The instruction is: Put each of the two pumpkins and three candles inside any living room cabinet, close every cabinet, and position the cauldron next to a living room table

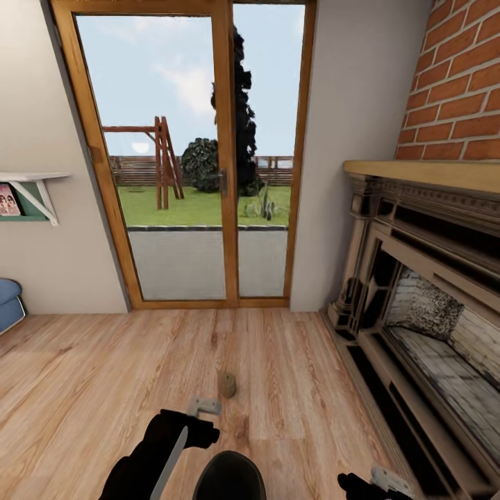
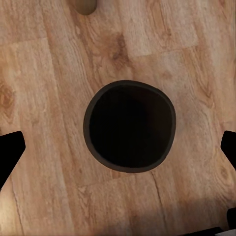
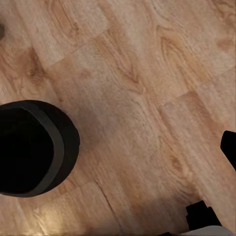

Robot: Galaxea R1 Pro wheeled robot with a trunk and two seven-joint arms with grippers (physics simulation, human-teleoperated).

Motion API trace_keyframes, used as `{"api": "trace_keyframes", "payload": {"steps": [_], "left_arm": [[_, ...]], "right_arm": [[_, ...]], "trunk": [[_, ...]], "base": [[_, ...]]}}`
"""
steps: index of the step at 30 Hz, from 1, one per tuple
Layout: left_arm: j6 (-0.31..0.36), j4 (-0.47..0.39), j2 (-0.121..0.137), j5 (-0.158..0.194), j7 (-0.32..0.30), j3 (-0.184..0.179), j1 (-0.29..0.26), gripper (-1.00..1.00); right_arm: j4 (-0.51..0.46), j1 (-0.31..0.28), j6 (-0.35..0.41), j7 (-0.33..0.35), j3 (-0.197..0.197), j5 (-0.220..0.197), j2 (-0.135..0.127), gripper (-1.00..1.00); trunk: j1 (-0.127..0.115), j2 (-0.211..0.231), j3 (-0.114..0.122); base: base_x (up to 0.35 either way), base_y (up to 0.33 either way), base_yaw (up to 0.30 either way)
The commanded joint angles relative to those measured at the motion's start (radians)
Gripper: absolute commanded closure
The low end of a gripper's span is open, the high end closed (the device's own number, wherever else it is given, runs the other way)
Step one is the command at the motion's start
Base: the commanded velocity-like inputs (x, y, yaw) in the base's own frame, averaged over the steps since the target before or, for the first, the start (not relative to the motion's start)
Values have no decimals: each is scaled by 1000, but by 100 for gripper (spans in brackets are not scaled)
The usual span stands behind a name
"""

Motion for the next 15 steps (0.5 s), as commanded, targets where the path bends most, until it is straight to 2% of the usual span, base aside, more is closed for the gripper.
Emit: {"api": "trace_keyframes", "payload": {"steps": [1,7,13,14,15], "left_arm": [[5,-4,0,2,1,1,-1,-100],[5,-4,0,7,2,5,-1,-100],[6,-11,0,26,12,38,-2,-100],[7,-11,0,28,12,160,-2,-100],[7,-10,0,29,12,170,-2,-100]], "right_arm": [[-8,-3,6,-16,10,-9,5,-100],[-41,-34,39,-49,44,-13,29,-100],[-55,-68,72,-83,77,-12,63,-100],[-15,-365,212,-370,287,-12,182,-100],[-10,-368,212,-372,289,-12,183,-100]], "trunk": [[0,-1,-1],[0,-1,-1],[0,-1,-1],[0,-1,-1],[0,-1,-1]], "base": [[0,0,0],[0,0,0],[0,0,0],[0,0,0],[0,0,0]]}}
